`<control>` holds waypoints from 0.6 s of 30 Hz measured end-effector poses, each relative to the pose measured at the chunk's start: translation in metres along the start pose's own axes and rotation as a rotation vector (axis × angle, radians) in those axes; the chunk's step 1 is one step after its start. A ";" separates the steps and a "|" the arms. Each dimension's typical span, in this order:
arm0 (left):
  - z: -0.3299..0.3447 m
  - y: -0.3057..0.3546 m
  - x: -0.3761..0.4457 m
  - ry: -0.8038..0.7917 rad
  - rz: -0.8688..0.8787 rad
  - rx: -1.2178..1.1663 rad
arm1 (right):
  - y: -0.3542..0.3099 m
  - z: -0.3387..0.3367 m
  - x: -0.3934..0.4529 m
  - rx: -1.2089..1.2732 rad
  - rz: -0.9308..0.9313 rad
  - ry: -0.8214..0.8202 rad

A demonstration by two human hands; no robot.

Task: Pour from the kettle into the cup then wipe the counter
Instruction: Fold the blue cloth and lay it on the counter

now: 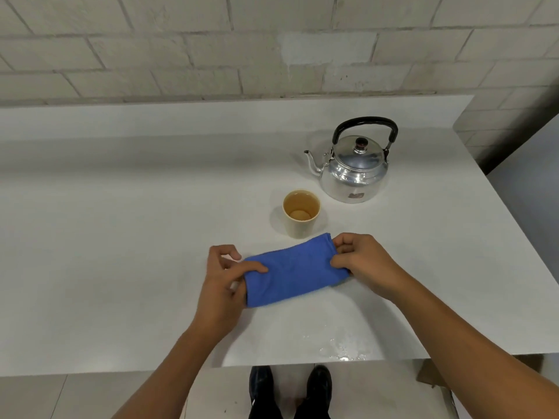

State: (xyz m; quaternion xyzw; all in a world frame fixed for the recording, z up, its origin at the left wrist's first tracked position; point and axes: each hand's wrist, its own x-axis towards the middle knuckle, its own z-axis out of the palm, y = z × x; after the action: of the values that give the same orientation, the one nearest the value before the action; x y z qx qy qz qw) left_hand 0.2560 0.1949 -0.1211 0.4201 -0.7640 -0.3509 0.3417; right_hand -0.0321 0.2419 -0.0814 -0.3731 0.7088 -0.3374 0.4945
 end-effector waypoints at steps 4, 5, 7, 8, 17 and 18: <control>-0.045 -0.022 0.006 -0.062 -0.121 -0.124 | -0.009 0.037 -0.005 0.169 0.026 -0.103; -0.056 -0.029 0.008 -0.063 -0.139 -0.156 | -0.012 0.049 -0.005 0.184 0.027 -0.115; -0.076 -0.038 0.009 -0.052 -0.169 -0.150 | -0.018 0.071 -0.004 0.209 0.029 -0.130; -0.086 -0.042 0.011 -0.039 -0.182 -0.136 | -0.022 0.083 -0.001 0.224 0.032 -0.136; -0.166 -0.076 0.041 -0.026 -0.344 -0.039 | -0.062 0.163 0.034 0.082 -0.022 -0.049; -0.168 -0.079 0.044 -0.034 -0.352 -0.035 | -0.064 0.167 0.038 0.065 -0.024 -0.041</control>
State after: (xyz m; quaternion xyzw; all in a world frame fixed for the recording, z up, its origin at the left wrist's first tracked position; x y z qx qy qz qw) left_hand 0.4067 0.0827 -0.0891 0.5353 -0.6782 -0.4254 0.2695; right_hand 0.1312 0.1597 -0.0915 -0.3724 0.6825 -0.3586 0.5166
